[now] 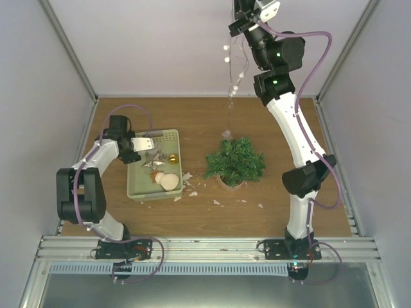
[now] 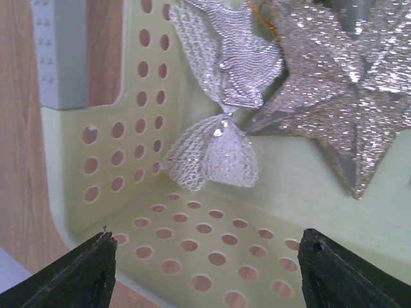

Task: Decorate the small christmas tree

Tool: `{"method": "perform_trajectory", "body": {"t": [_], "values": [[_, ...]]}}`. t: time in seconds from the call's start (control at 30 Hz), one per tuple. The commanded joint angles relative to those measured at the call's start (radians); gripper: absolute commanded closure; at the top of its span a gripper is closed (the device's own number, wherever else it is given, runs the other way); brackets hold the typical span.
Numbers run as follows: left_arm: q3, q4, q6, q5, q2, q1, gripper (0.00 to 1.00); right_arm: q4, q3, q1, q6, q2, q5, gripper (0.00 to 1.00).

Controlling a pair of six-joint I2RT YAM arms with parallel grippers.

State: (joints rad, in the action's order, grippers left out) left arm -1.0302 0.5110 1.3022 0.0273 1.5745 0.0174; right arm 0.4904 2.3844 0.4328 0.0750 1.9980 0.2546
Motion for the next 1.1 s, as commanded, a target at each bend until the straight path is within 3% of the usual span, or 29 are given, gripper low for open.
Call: {"method": "perform_trajectory", "body": {"t": [0.0, 0.23, 0.33, 0.53, 0.7, 0.8, 0.9, 1.07], "values": [[-0.070, 0.009, 0.165, 0.069, 0.031, 0.090, 0.21, -0.021, 0.018, -0.008, 0.019, 0.017, -0.015, 0.99], [-0.105, 0.028, 0.316, 0.101, 0.049, 0.179, 0.16, -0.063, 0.007, -0.012, 0.023, 0.019, -0.015, 0.99], [-0.141, 0.048, 0.308, 0.148, 0.046, 0.184, 0.16, -0.069, 0.001, -0.012, 0.027, 0.019, -0.012, 0.99], [-0.422, 0.309, 0.134, 0.448, 0.040, 0.154, 0.05, -0.105, 0.001, -0.014, 0.041, 0.031, 0.003, 0.99], [-0.524, 0.339, -0.010, 0.616, 0.012, 0.071, 0.01, -0.153, -0.002, -0.014, 0.031, 0.036, 0.043, 0.99], [-0.552, 0.275, -0.170, 0.718, 0.010, 0.009, 0.01, -0.187, -0.010, -0.014, 0.013, 0.038, 0.079, 0.99], [-0.525, 0.106, -0.368, 0.769, 0.016, -0.056, 0.01, -0.227, -0.012, -0.014, -0.002, 0.039, 0.115, 1.00], [-0.489, -0.057, -0.495, 0.697, 0.064, -0.165, 0.01, -0.293, -0.027, -0.014, 0.000, 0.022, 0.177, 1.00]]}}
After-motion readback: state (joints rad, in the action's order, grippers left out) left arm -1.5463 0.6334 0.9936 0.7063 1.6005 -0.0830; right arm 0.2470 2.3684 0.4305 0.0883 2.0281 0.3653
